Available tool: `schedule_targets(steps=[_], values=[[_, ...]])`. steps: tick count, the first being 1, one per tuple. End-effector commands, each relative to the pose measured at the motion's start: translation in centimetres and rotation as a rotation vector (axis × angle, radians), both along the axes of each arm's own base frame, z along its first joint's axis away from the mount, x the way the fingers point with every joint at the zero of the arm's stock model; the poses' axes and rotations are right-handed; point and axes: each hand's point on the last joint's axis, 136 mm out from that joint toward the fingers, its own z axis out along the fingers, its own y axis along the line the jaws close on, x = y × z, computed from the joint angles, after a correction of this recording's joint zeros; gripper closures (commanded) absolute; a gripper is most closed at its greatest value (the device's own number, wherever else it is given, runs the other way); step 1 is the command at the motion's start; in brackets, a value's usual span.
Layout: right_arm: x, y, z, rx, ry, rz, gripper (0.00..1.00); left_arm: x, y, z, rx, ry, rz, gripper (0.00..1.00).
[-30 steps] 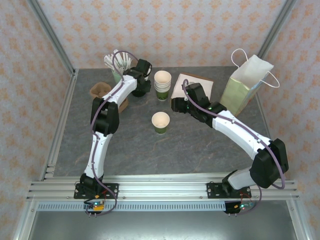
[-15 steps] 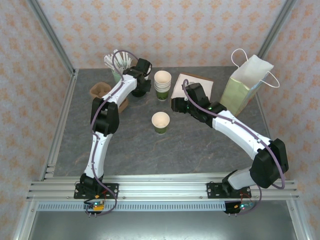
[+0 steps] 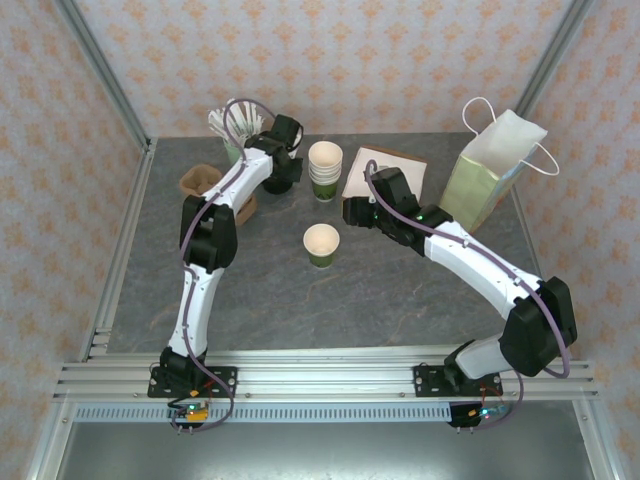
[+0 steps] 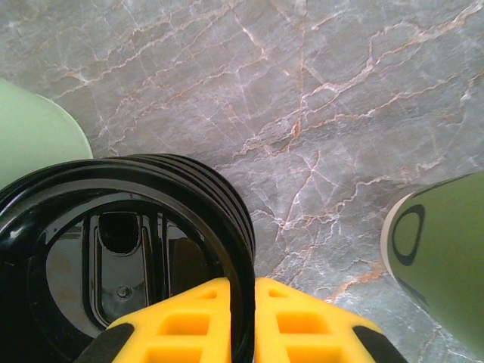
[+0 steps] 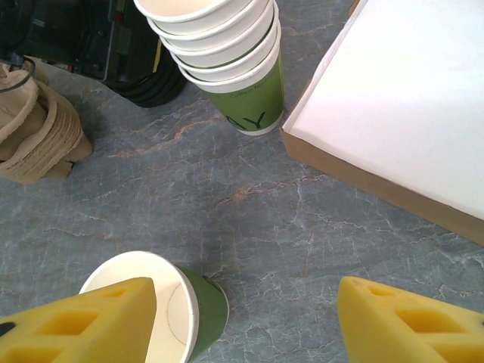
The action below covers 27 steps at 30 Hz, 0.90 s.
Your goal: Pack the takeout coffee
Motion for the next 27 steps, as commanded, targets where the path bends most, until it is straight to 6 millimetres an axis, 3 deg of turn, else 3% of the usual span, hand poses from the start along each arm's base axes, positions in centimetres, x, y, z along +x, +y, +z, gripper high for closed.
schedule_targets(steps=[1, 7, 12, 15, 18, 22, 27], values=[[0.0, -0.8, 0.3, -0.011, -0.004, -0.029, 0.35, -0.6, 0.6, 5.8, -0.037, -0.078, 0.006, 0.87], [-0.1, -1.0, 1.3, -0.022, -0.023, -0.019, 0.35, -2.0, 0.1, 8.6, -0.107, -0.117, 0.007, 0.88], [-0.7, -0.7, 3.5, 0.022, -0.046, 0.044, 0.34, -5.2, -1.8, 13.4, -0.302, -0.194, -0.018, 0.88], [-1.2, -0.1, 4.9, 0.099, -0.036, 0.103, 0.33, -8.2, -2.8, 17.2, -0.434, -0.264, -0.038, 0.89], [-1.2, 0.5, 7.0, 0.257, -0.015, 0.124, 0.32, -11.4, -3.7, 20.4, -0.579, -0.318, -0.074, 0.89], [-0.4, 2.5, 11.1, 0.601, 0.009, 0.123, 0.25, -15.1, -5.0, 25.0, -0.835, -0.399, -0.118, 0.93], [0.2, 4.8, 15.1, 0.936, 0.045, 0.094, 0.15, -18.1, -7.1, 28.3, -1.126, -0.394, -0.139, 0.95]])
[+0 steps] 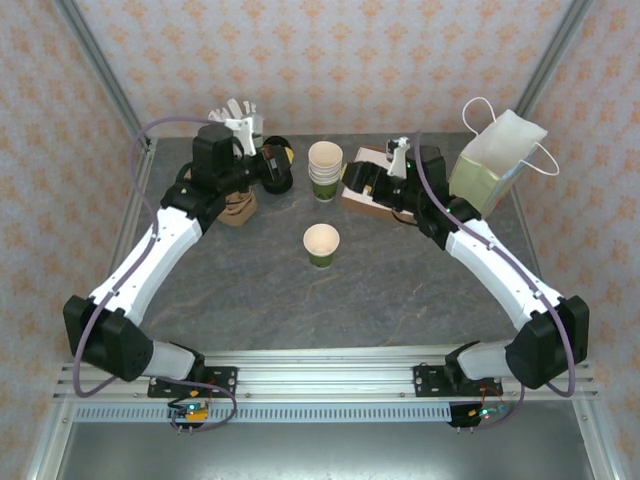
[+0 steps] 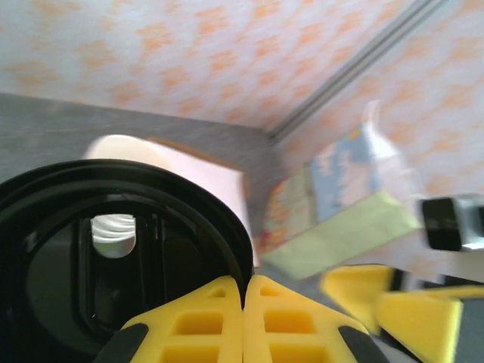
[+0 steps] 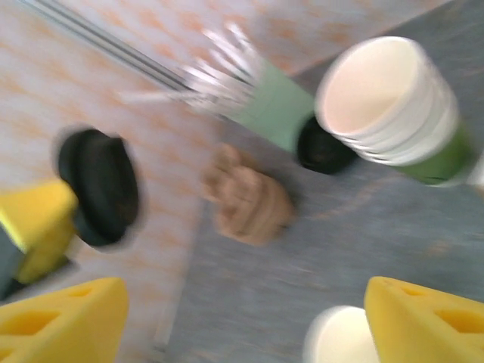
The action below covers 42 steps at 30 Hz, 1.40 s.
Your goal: Pack the takeout coffee
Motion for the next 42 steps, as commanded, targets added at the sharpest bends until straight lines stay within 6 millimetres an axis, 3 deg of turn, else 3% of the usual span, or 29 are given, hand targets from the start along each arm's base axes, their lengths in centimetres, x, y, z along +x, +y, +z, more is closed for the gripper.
schedule_targets(steps=[1, 7, 16, 30, 42], values=[[-0.2, 2.2, 4.6, 0.324, 0.034, 0.026, 0.13, -1.8, -2.9, 3.6, -0.257, -0.023, -0.105, 0.95], [0.1, 2.8, 4.8, 0.495, 0.106, -0.055, 0.04, -4.3, -4.6, 6.1, -0.386, -0.076, -0.146, 0.96], [0.1, 2.9, 4.6, 0.707, 0.139, -0.045, 0.02, -4.5, -4.0, 7.2, -0.574, -0.083, -0.107, 0.97], [-0.7, 4.5, 7.6, 0.771, 0.1, 0.051, 0.02, -4.3, -5.3, 7.4, -0.62, -0.056, -0.133, 0.98], [-1.3, 5.8, 8.0, 0.752, 0.098, 0.12, 0.07, -4.4, -5.6, 7.1, -0.612, -0.049, -0.144, 0.98]])
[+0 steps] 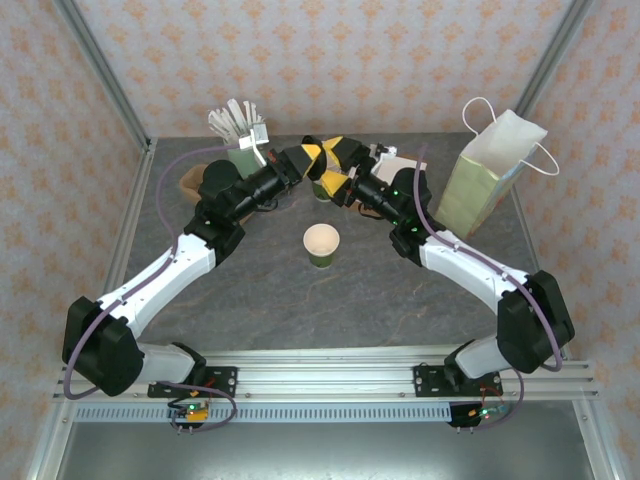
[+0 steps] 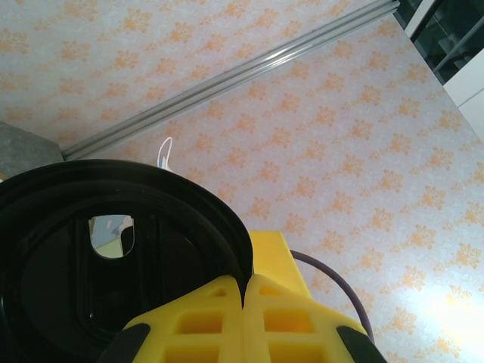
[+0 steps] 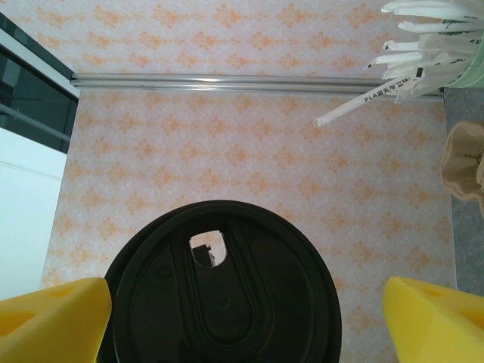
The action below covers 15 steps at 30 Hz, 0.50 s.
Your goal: Pack the takeout coffee
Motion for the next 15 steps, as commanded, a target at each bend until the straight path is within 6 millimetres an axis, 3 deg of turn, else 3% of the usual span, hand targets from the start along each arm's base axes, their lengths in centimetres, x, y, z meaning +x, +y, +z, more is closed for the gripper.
schedule_targets(steps=[1, 15], values=[[-0.96, 0.43, 3.47, 0.051, -0.099, 0.041, 0.07, -0.69, -0.32, 1.58, -0.03, -0.046, -0.02, 0.98], [-1.29, 0.71, 3.99, 0.058, -0.108, 0.058, 0.14, -0.64, -0.4, 1.26, -0.02, -0.041, -0.022, 0.99]])
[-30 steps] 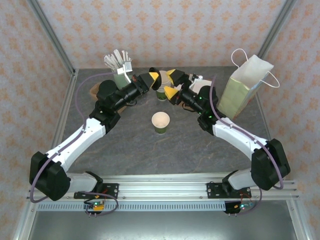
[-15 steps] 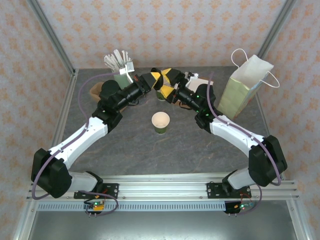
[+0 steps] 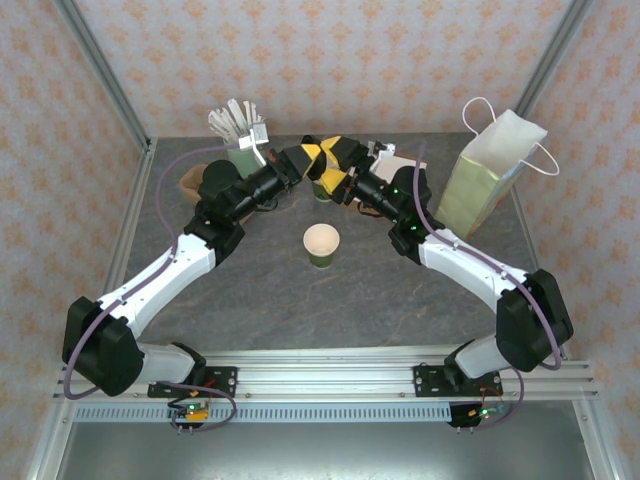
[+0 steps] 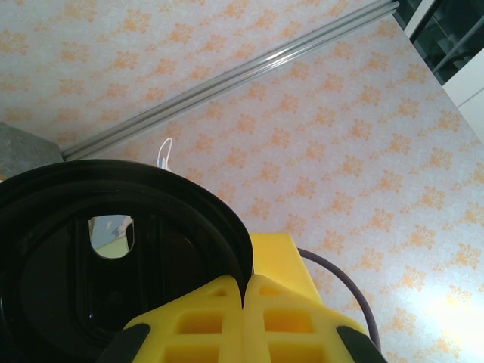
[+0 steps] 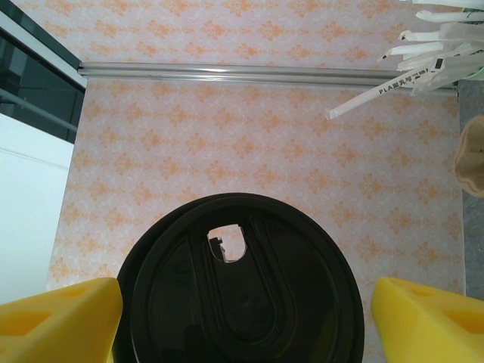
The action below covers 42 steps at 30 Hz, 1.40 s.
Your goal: Pack the takeout coffee
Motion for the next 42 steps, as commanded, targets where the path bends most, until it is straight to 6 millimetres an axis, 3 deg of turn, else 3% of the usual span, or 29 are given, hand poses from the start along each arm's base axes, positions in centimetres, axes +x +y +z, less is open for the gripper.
schedule_targets(steps=[1, 19, 28, 31, 37, 40, 42], values=[[-1.1, 0.3, 3.3, 0.05, -0.087, 0.033, 0.15, -0.6, -0.4, 1.2, -0.019, -0.039, -0.021, 0.99], [-0.9, 0.9, 2.9, 0.099, -0.057, 0.053, 0.2, -0.6, -0.4, 1.0, -0.031, -0.036, -0.02, 1.0], [-0.5, 0.7, 2.1, 0.097, -0.04, 0.026, 0.33, -0.4, -0.3, 0.4, -0.023, -0.025, -0.01, 0.99], [-0.2, 0.6, 1.5, 0.081, -0.034, 0.01, 0.36, -0.4, -0.2, -0.1, -0.002, -0.019, 0.001, 0.91], [0.8, -0.2, -1.1, -0.019, -0.01, -0.053, 0.37, -0.3, 0.4, -1.4, 0.085, -0.008, 0.043, 0.59], [1.3, -1.4, -4.0, -0.162, 0.002, -0.105, 0.38, -0.4, 1.1, -2.7, 0.169, 0.013, 0.087, 0.5], [1.3, -2.6, -7.0, -0.347, 0.002, -0.153, 0.39, -0.3, 2.2, -4.0, 0.262, 0.045, 0.146, 0.48]])
